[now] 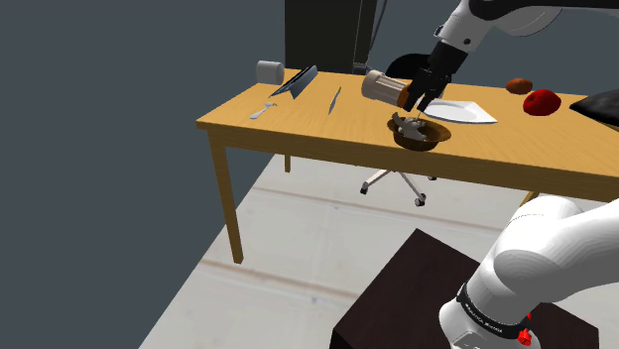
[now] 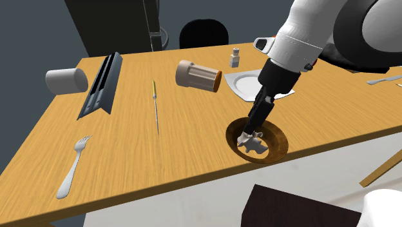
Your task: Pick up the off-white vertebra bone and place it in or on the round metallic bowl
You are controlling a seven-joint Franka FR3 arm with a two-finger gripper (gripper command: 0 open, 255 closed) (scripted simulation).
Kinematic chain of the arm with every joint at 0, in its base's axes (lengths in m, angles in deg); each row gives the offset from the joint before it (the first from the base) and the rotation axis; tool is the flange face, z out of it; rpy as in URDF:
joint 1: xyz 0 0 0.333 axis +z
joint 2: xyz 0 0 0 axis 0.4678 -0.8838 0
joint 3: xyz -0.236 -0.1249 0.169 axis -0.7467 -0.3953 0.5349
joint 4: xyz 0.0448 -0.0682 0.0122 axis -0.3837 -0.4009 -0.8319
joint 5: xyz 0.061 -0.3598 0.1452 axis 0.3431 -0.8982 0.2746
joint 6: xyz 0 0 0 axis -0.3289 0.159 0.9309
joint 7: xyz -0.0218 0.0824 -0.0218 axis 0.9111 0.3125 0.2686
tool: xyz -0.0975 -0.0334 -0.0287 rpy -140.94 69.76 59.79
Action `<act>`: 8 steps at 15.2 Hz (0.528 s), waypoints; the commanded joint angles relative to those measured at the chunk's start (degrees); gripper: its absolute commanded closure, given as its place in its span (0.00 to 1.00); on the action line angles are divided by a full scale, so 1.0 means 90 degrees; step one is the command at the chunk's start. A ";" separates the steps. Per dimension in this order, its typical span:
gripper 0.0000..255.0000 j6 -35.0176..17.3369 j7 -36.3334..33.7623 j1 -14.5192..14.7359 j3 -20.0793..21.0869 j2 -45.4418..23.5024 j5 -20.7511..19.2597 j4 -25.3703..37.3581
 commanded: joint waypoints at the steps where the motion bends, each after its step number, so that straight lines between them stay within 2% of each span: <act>1: 0.00 0.0000 0.0000 0.0000 -0.0001 -0.0001 -0.0001 -0.0002; 3: 0.00 -0.0002 -0.0004 0.0000 0.0004 0.0000 0.0000 -0.0005; 7: 0.00 0.0797 0.0004 0.0017 -0.0025 -0.0072 0.0004 0.0865; 8: 0.00 0.0797 0.0003 0.0017 -0.0025 -0.0072 0.0004 0.0865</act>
